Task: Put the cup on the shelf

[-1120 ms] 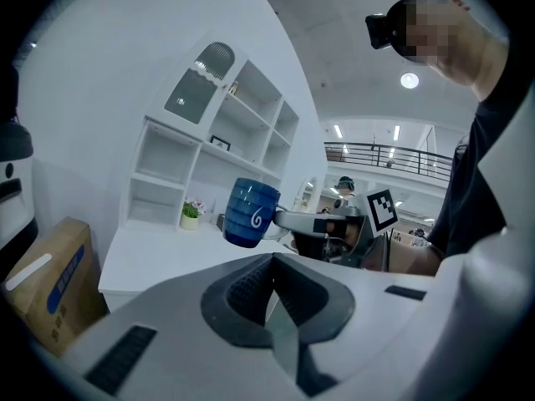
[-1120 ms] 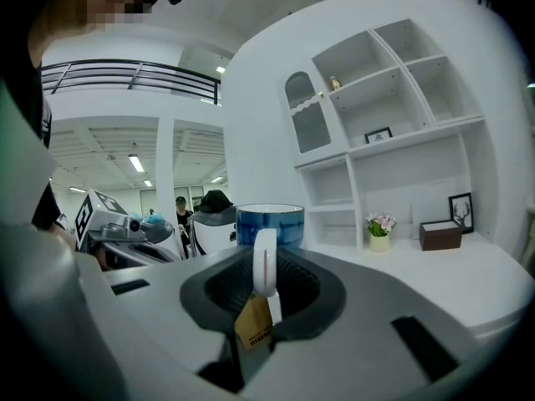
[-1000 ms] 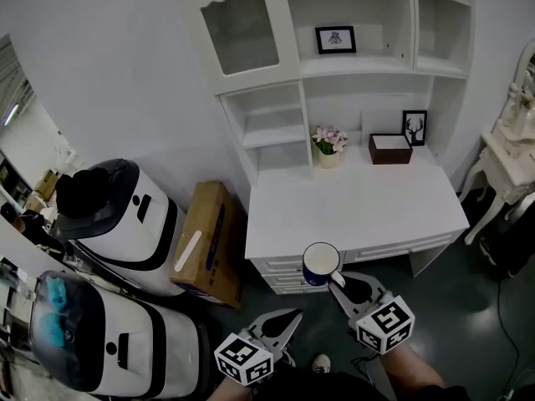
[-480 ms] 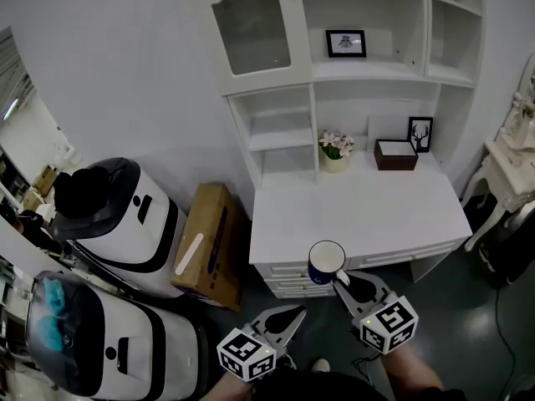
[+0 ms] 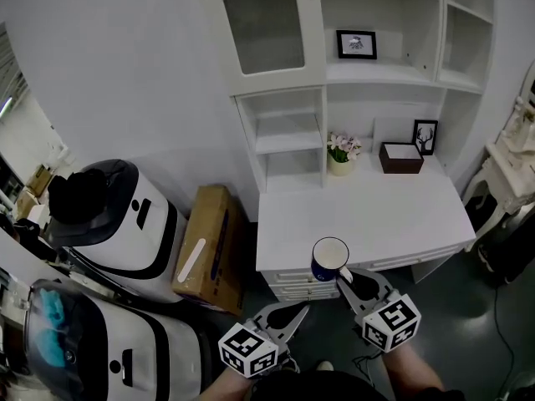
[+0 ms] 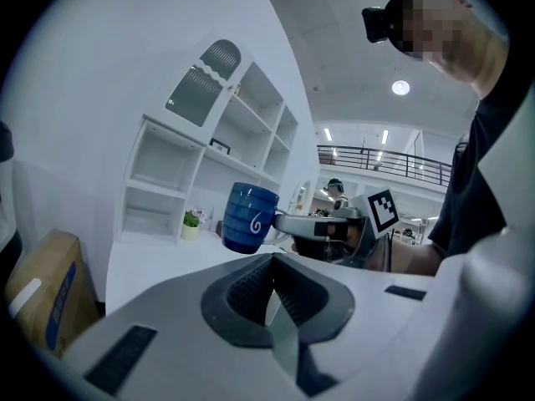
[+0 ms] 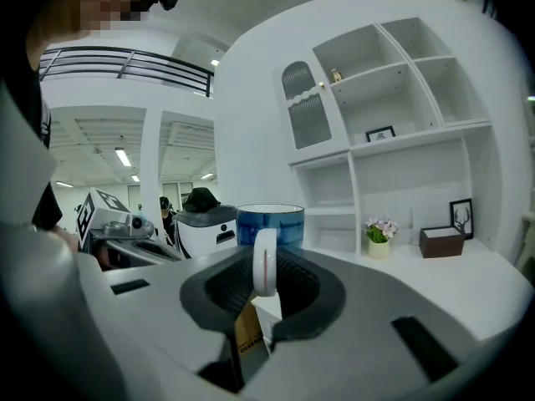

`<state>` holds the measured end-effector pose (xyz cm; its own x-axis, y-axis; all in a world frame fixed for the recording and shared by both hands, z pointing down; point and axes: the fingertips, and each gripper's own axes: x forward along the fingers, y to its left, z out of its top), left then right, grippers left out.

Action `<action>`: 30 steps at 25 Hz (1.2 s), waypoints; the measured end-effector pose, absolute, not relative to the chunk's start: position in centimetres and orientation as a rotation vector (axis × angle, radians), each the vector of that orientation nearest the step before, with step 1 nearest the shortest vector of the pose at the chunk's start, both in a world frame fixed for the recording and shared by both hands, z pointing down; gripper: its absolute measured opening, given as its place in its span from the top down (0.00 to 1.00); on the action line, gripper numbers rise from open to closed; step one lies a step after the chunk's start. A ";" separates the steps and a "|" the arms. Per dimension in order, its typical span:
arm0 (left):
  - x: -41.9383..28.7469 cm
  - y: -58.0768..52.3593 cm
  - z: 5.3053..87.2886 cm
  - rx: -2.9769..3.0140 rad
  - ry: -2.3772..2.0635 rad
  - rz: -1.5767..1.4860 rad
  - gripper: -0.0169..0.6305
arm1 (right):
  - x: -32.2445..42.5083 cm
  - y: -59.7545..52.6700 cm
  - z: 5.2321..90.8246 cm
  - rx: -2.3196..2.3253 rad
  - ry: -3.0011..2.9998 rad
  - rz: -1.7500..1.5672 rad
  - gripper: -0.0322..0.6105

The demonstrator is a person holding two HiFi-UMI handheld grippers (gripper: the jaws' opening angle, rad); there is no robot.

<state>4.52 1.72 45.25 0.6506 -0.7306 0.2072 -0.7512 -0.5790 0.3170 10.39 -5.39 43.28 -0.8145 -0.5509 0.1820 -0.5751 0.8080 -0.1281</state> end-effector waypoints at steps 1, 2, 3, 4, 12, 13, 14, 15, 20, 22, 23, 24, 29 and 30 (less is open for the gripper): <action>4.0 1.5 45.3 2.496 -1.170 0.075 0.97 | 9.9 -5.6 43.3 0.900 -2.855 0.268 0.88; 3.4 1.3 45.3 2.496 -1.168 0.075 0.97 | 9.4 -5.8 43.3 0.906 -2.853 0.271 0.88; 2.9 1.2 45.4 2.495 -1.166 0.074 0.97 | 8.9 -5.9 43.4 0.911 -2.851 0.274 0.88; 2.4 1.0 45.4 2.495 -1.163 0.073 0.97 | 8.5 -6.1 43.4 0.914 -2.849 0.276 0.88; -1.9 -1.0 45.6 2.500 -1.144 0.074 0.97 | 4.5 -8.4 43.4 0.953 -2.843 0.284 0.88; -2.3 -1.3 45.6 2.502 -1.139 0.074 0.96 | 4.1 -8.7 43.5 0.960 -2.840 0.284 0.88; -2.8 -1.5 45.6 2.505 -1.136 0.074 0.97 | 3.7 -9.1 43.5 0.965 -2.836 0.283 0.88; -3.3 -1.8 45.6 2.510 -1.136 0.073 0.97 | 3.3 -9.4 43.6 0.971 -2.834 0.281 0.88; -6.2 -3.4 45.3 2.528 -1.142 0.059 0.97 | 0.7 -10.9 43.9 0.994 -2.833 0.279 0.88; -7.1 -3.9 45.2 2.532 -1.134 0.051 0.97 | -0.3 -11.5 43.8 1.002 -2.830 0.271 0.88; -7.5 -4.2 45.2 2.532 -1.130 0.048 0.97 | -0.8 -11.8 43.7 1.007 -2.829 0.267 0.88; -8.0 -4.4 45.3 2.533 -1.126 0.046 0.97 | -1.2 -12.1 43.6 1.012 -2.829 0.263 0.88; -9.9 -5.9 45.3 2.545 -1.099 0.038 0.97 | -3.0 -13.2 43.3 1.049 -2.822 0.253 0.88; -10.1 -6.2 45.2 2.550 -1.093 0.031 0.96 | -3.3 -13.4 43.2 1.058 -2.819 0.248 0.88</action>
<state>-10.12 -6.16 45.19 0.7000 -0.6957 0.1612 -0.7038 -0.6337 0.3212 -3.26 -13.41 43.24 -0.7483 -0.6413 0.1697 -0.6610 0.7422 -0.1101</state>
